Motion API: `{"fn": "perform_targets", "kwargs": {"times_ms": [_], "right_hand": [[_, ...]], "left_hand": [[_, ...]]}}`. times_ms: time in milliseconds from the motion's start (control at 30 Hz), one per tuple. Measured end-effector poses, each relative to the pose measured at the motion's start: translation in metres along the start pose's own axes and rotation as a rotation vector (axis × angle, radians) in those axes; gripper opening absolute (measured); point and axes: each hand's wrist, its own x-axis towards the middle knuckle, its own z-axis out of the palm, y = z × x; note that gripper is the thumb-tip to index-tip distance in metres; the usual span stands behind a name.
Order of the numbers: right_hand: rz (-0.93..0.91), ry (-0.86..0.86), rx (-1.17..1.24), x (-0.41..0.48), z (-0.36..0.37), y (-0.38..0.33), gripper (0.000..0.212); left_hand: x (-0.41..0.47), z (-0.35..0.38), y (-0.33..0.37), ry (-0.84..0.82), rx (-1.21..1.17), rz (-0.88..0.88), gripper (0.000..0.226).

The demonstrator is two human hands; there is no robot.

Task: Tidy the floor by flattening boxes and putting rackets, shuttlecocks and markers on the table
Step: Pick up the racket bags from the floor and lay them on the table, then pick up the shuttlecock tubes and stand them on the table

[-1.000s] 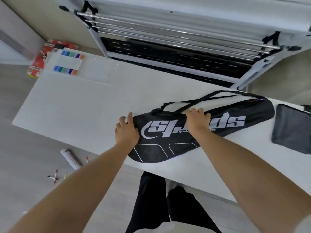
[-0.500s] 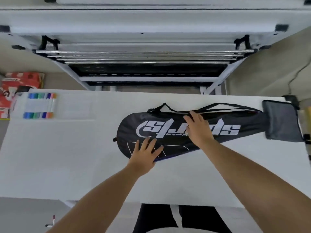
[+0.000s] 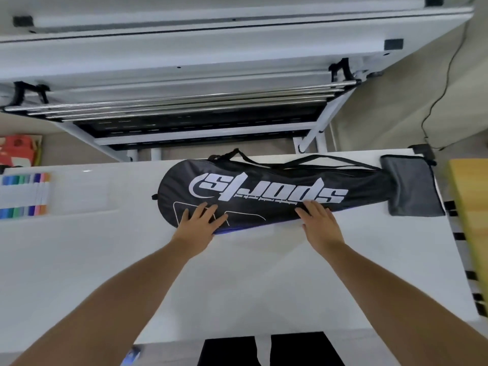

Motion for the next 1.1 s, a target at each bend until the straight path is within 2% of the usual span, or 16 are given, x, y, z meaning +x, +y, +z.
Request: {"fn": "perform_targets", "kwargs": {"times_ms": [233,600,867,967,1100], "right_hand": [[-0.022,-0.021,0.063,0.014,-0.009,0.0,0.054],[-0.099,-0.048,0.092,-0.003,-0.055,-0.042,0.047],[-0.455,-0.175,-0.048,-0.024,-0.067,-0.12,0.041],[-0.577,-0.21,-0.059,-0.044,-0.069,-0.164,0.04],[-0.772,-0.241,-0.111,-0.087,-0.068,-0.236,0.039]], "left_hand": [[0.015,-0.02,0.009,-0.037,-0.014,-0.127,0.077],[-0.034,-0.057,0.046,0.006,-0.183,-0.208,0.048],[-0.146,-0.044,0.093,-0.006,-0.537,-0.631,0.039],[-0.207,-0.021,0.108,-0.039,-0.623,-0.773,0.039],[-0.293,0.008,0.124,-0.003,-0.739,-1.006,0.039]]}}
